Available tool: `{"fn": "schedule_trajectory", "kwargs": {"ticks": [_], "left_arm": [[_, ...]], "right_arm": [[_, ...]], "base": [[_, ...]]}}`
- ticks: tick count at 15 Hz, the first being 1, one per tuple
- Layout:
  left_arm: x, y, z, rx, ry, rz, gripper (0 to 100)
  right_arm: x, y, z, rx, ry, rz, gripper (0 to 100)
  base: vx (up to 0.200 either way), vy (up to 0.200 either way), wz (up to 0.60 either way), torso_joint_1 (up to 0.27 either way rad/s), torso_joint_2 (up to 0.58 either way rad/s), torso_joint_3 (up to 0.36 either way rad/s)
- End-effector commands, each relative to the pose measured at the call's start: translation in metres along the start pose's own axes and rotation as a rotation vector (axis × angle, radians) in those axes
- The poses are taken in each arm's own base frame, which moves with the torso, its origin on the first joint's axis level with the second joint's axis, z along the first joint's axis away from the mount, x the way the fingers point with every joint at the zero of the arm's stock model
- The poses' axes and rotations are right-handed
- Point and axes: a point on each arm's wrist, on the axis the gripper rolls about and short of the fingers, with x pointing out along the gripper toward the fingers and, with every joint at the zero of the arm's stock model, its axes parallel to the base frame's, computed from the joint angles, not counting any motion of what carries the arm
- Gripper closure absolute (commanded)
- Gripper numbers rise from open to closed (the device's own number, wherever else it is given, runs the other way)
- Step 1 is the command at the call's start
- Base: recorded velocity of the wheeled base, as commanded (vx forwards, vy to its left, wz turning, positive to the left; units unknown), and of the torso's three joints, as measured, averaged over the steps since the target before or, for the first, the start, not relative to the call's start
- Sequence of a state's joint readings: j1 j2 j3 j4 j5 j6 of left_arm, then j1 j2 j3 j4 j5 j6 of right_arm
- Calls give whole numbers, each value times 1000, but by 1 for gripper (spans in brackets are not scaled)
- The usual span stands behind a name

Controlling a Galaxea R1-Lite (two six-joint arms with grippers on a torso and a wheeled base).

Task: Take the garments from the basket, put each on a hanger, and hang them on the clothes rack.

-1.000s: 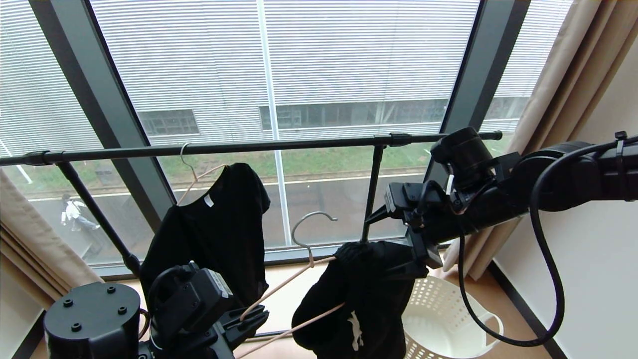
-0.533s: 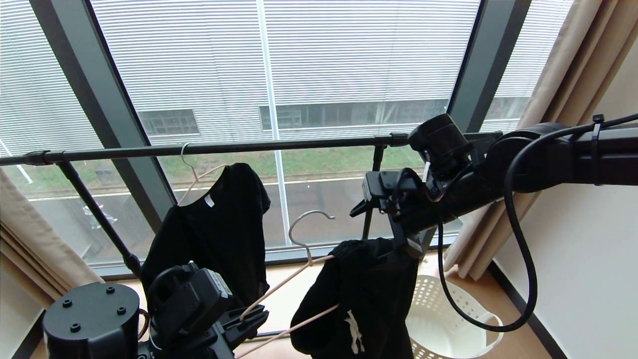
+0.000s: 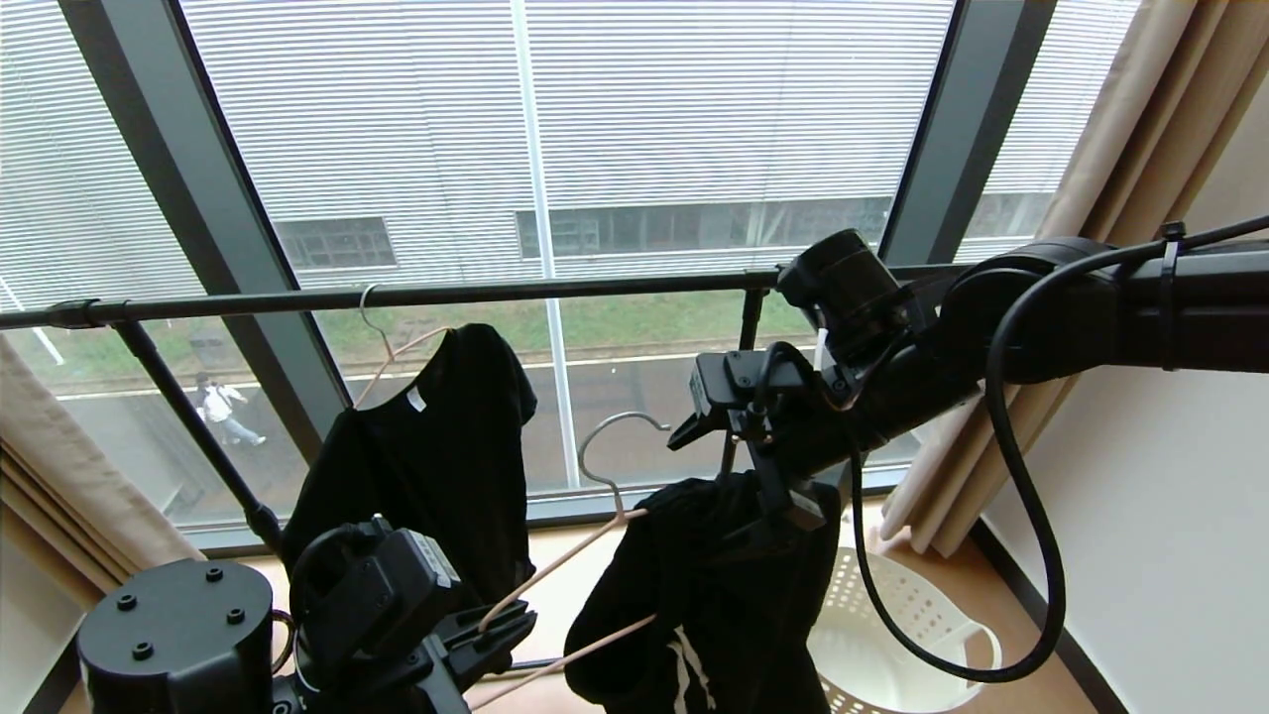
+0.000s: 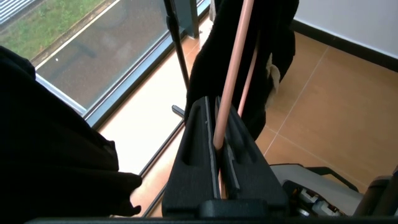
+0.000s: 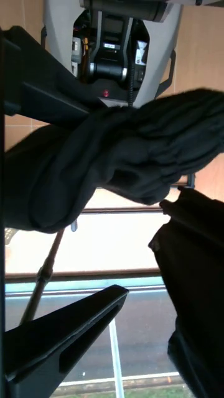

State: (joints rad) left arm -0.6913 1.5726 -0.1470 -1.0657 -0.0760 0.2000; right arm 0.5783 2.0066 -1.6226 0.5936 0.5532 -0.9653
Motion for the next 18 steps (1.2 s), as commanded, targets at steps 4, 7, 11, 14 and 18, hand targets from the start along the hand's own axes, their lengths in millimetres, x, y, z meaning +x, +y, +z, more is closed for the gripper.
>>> {"fn": "schedule_trajectory", "kwargs": {"ticks": [4, 7, 11, 14, 18], "left_arm": [[0, 0, 0, -1, -1, 2, 100], [1, 0, 1, -2, -3, 4, 100], [1, 0, 1, -2, -3, 4, 100], [1, 1, 2, -3, -6, 6, 100], [1, 1, 2, -4, -6, 7, 100]], "right_arm": [[12, 3, -5, 25, 6, 64, 0], [15, 3, -6, 28, 8, 74, 0], [16, 5, -4, 24, -13, 91, 0], [15, 5, -4, 23, -12, 93, 100], [13, 8, -4, 28, -6, 101, 100]], "base": [[0, 0, 0, 0, 0, 0], [0, 0, 0, 0, 0, 0], [0, 0, 0, 0, 0, 0], [0, 0, 0, 0, 0, 0], [0, 0, 0, 0, 0, 0]]}}
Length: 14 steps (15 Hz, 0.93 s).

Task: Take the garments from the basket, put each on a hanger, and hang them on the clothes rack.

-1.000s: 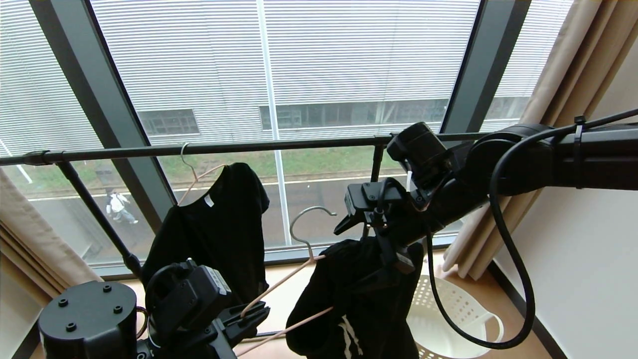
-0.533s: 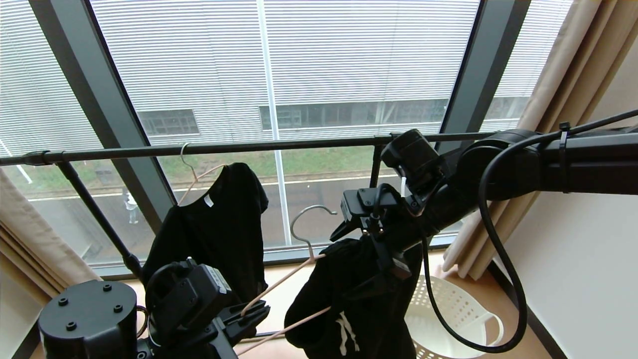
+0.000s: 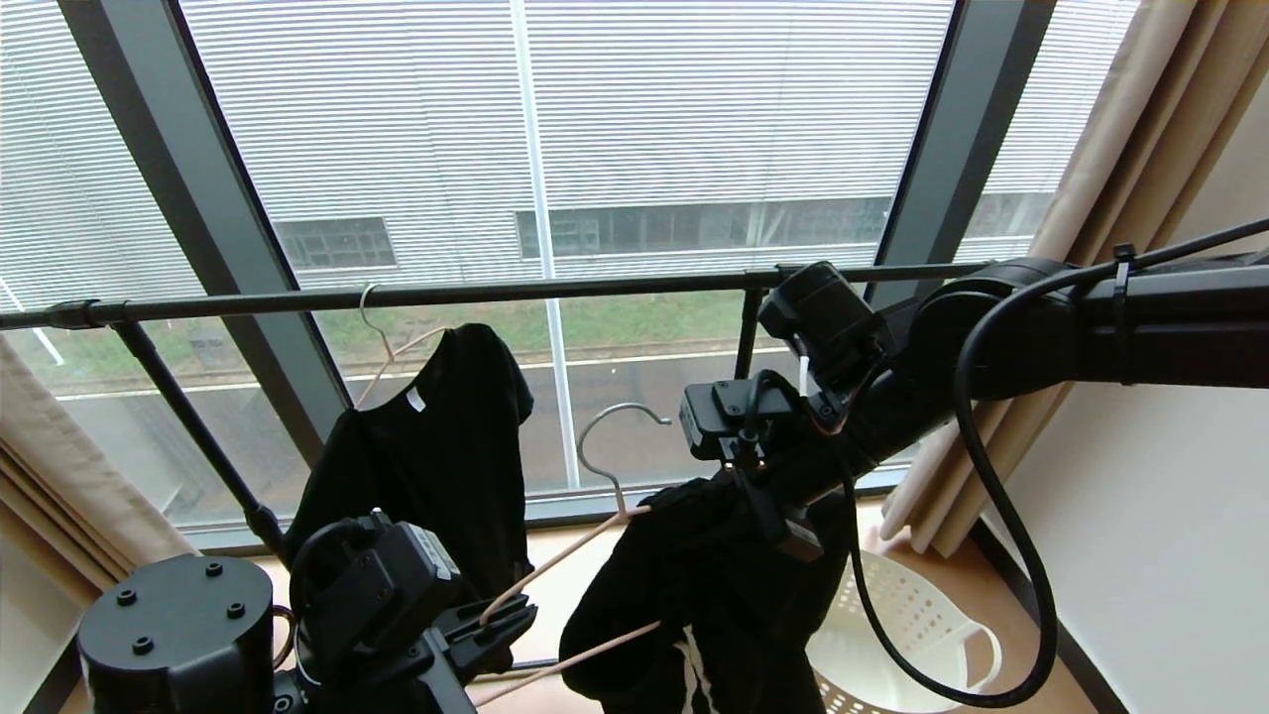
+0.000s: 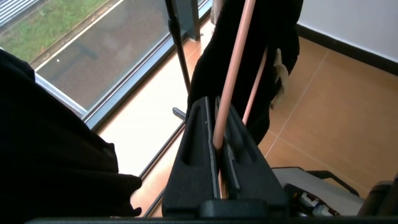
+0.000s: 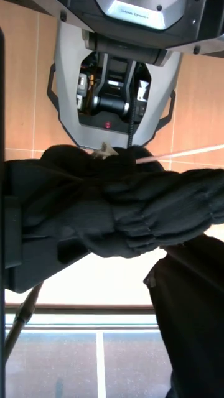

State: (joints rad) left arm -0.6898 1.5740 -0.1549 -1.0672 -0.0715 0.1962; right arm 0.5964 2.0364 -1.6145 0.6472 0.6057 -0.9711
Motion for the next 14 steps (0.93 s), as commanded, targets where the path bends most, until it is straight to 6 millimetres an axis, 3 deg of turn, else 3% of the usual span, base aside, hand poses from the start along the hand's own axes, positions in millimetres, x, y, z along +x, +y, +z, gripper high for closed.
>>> {"fn": "schedule_trajectory", "kwargs": {"ticks": [1, 4, 5, 14], "left_arm": [[0, 0, 0, 0, 1, 0, 100], [0, 0, 0, 0, 2, 3, 100], [0, 0, -1, 1, 5, 3, 0], [-7, 15, 11, -34, -66, 74, 0]], "right_arm": [[-2, 1, 1, -4, -4, -3, 100], [-5, 2, 3, -9, -9, -9, 100], [-6, 2, 4, -11, -9, -10, 100], [-23, 8, 1, 1, -12, -35, 100]], "base": [[0, 0, 0, 0, 0, 0], [0, 0, 0, 0, 0, 0], [0, 0, 0, 0, 0, 0], [0, 0, 0, 0, 0, 0]]}}
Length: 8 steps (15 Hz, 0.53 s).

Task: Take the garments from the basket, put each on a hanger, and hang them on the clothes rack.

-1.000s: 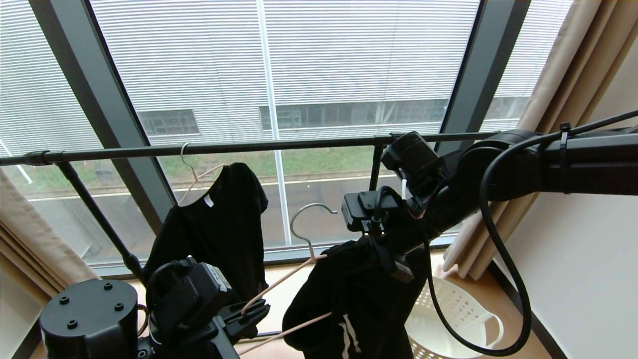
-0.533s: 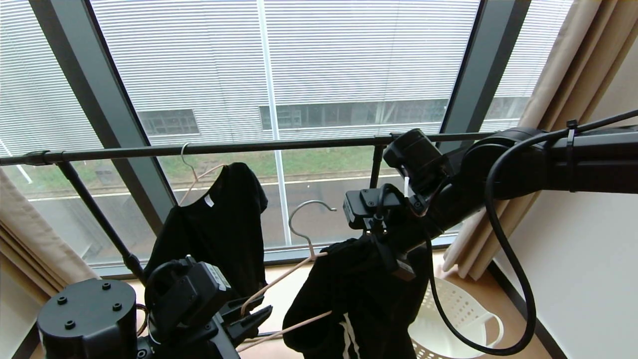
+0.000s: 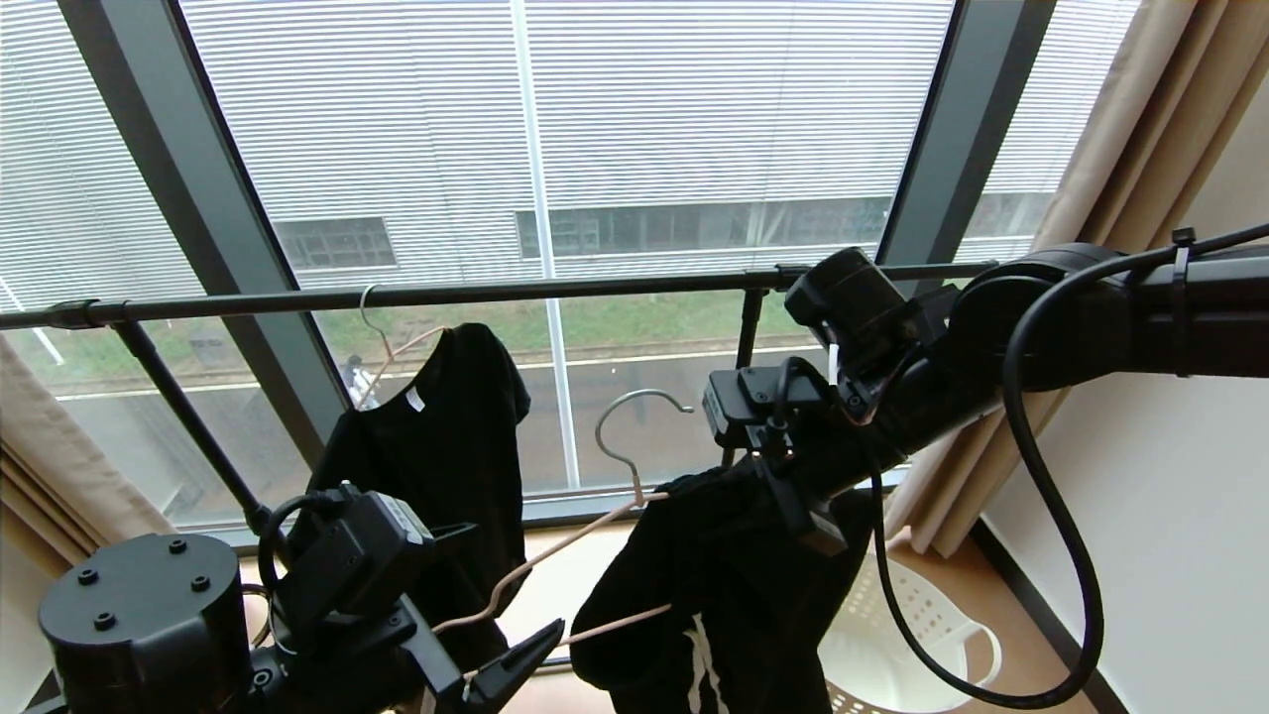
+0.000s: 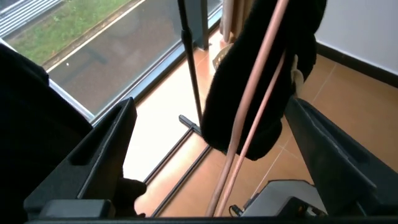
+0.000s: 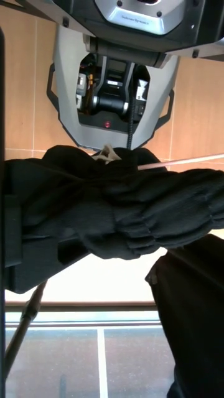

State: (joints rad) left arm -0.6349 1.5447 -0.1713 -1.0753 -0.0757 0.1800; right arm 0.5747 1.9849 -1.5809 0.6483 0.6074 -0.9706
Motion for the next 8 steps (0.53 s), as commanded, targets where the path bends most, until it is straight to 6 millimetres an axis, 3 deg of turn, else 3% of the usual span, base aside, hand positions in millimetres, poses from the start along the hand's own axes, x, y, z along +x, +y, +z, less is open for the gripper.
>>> {"fn": "schedule_trajectory", "kwargs": {"ticks": [1, 4, 8], "left_arm": [[-4, 5, 9, -34, -48, 23, 0], [-8, 7, 18, -102, -103, -18, 0], [-10, 18, 40, -236, -199, 11, 0]], "right_arm": [[-9, 1, 0, 1, -6, -20, 100], [-20, -4, -7, 31, -6, -54, 100], [-50, -4, -8, 63, -26, -132, 100]], "base": [[0, 0, 0, 0, 0, 0], [0, 0, 0, 0, 0, 0], [0, 0, 0, 0, 0, 0]]}}
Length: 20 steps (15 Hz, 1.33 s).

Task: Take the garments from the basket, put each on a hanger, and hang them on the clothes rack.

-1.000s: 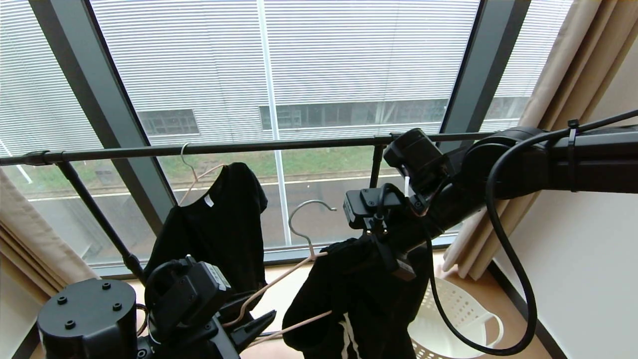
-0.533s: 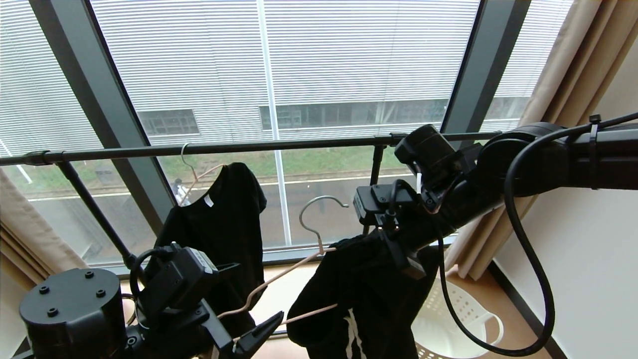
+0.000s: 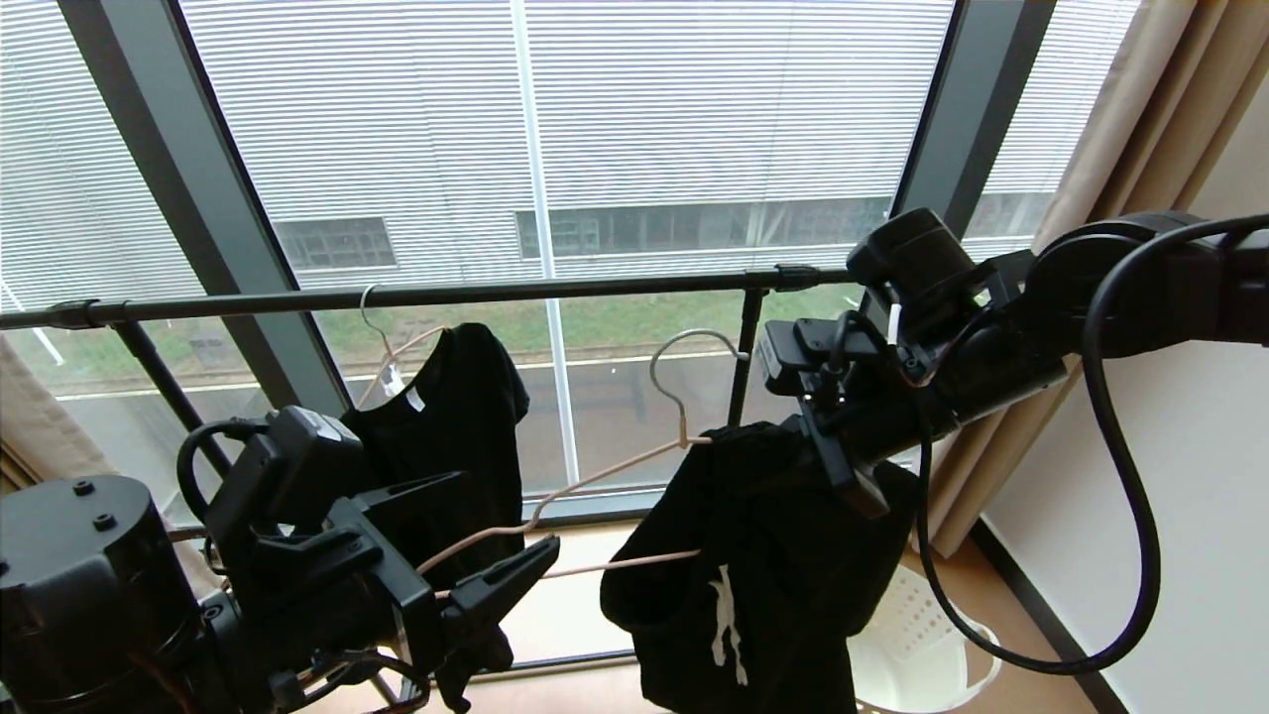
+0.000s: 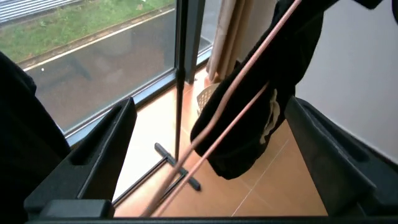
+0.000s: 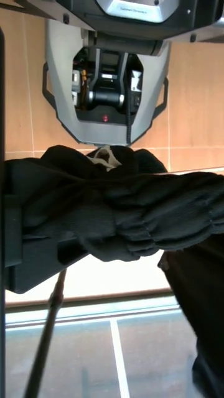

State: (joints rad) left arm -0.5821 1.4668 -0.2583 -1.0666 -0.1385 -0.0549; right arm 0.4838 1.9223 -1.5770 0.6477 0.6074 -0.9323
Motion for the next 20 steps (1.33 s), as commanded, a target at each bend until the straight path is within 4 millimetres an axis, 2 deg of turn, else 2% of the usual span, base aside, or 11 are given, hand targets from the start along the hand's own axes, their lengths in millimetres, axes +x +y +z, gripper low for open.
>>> {"fn": "schedule_trajectory", "kwargs": {"ticks": [1, 6, 10, 13, 20], "left_arm": [[-2, 5, 12, -21, -53, 25, 0], [-9, 25, 12, -96, -60, 101, 0], [-13, 46, 8, -189, -31, -2, 0], [-15, 54, -3, -245, 29, -112, 0], [-1, 59, -29, -303, 144, -136, 0]], "right_arm": [[-17, 0, 0, 0, -13, -44, 100], [-26, -7, -7, 186, -48, -59, 100], [-51, -18, -20, 212, -152, -79, 100], [-60, -22, -29, 234, -183, -79, 100], [-74, -6, -21, 206, -279, -18, 100]], "base": [[0, 0, 0, 0, 0, 0], [0, 0, 0, 0, 0, 0], [0, 0, 0, 0, 0, 0], [0, 0, 0, 0, 0, 0], [0, 0, 0, 0, 0, 0]]}}
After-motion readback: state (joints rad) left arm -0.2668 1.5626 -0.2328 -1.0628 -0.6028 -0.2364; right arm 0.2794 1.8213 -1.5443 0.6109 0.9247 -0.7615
